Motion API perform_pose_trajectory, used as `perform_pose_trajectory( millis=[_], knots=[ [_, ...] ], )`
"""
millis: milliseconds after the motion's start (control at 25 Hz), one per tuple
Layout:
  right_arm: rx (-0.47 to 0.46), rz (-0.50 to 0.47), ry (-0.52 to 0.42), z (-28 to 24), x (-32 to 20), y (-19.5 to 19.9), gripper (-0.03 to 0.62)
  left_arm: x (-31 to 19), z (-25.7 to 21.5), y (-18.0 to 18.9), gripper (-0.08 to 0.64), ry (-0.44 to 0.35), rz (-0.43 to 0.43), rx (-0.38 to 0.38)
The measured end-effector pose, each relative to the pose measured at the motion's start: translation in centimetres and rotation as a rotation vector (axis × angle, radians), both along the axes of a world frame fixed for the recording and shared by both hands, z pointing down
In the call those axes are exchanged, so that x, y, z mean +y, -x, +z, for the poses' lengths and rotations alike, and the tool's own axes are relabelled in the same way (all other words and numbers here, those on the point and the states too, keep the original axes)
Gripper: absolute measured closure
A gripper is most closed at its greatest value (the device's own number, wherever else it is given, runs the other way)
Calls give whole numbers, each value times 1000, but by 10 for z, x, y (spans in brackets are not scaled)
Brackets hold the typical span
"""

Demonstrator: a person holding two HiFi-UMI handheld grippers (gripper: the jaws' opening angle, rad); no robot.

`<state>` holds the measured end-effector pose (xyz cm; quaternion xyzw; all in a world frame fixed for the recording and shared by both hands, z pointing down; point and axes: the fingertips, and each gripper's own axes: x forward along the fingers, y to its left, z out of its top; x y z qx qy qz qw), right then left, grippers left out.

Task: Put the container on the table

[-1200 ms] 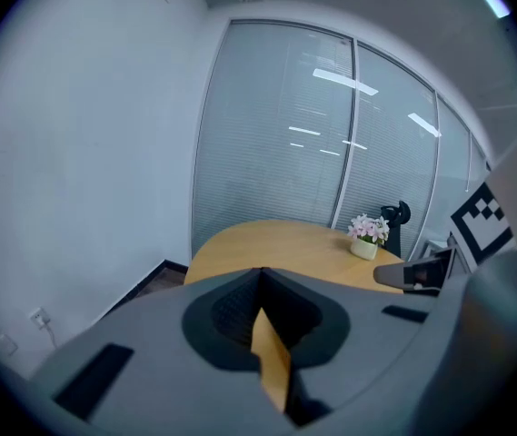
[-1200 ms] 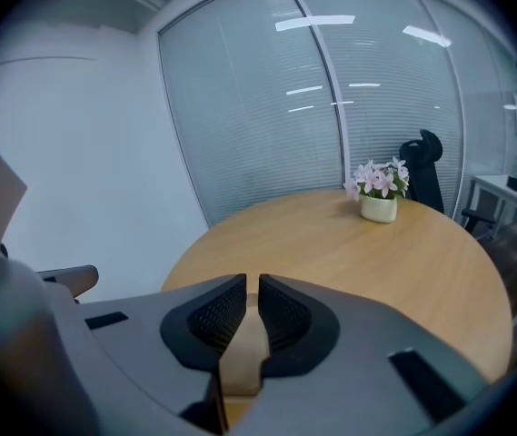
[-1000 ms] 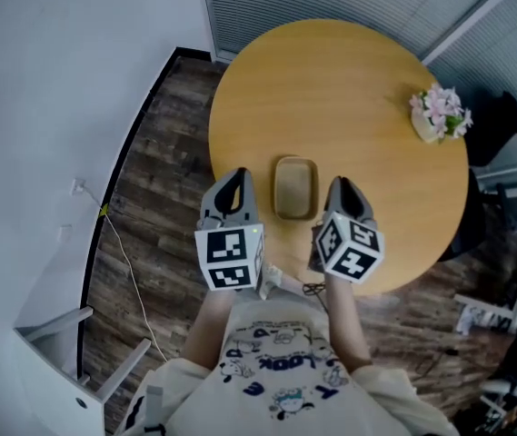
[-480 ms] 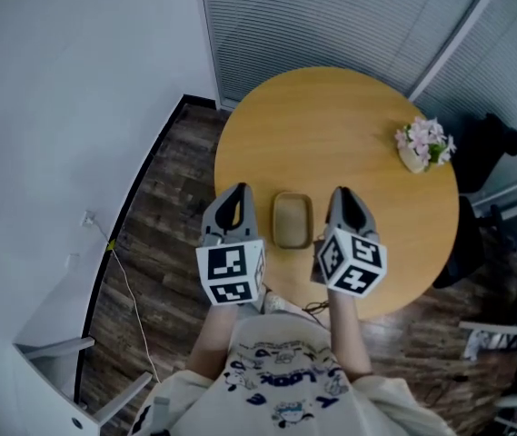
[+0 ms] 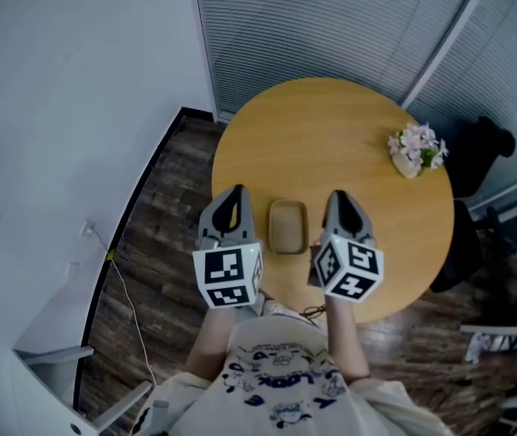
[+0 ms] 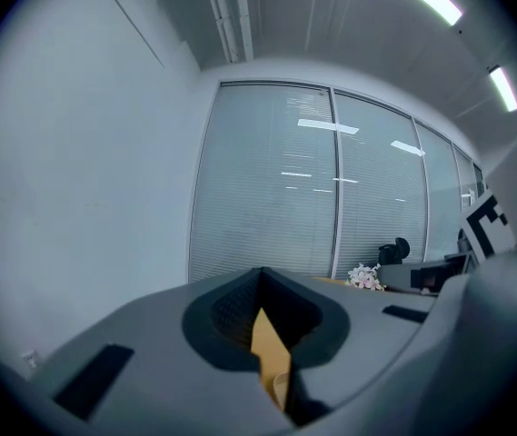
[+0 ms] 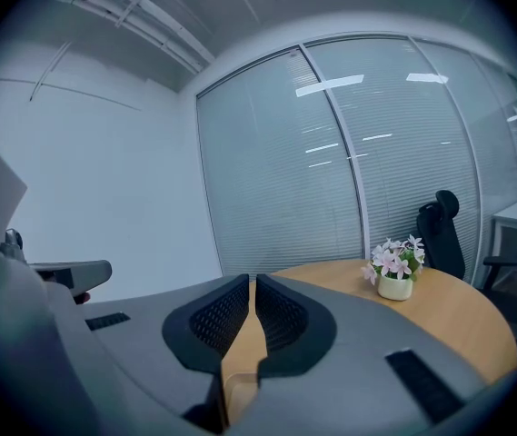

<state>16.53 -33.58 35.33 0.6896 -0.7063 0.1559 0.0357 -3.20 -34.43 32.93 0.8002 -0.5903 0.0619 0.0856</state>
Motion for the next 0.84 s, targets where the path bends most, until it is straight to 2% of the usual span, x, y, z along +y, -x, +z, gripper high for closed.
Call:
perform_pose_trajectory(
  millis=[840],
  knots=[
    [12,-4,3,1,4,6,566,3,-2,3,557,-8,6,6]
  ],
)
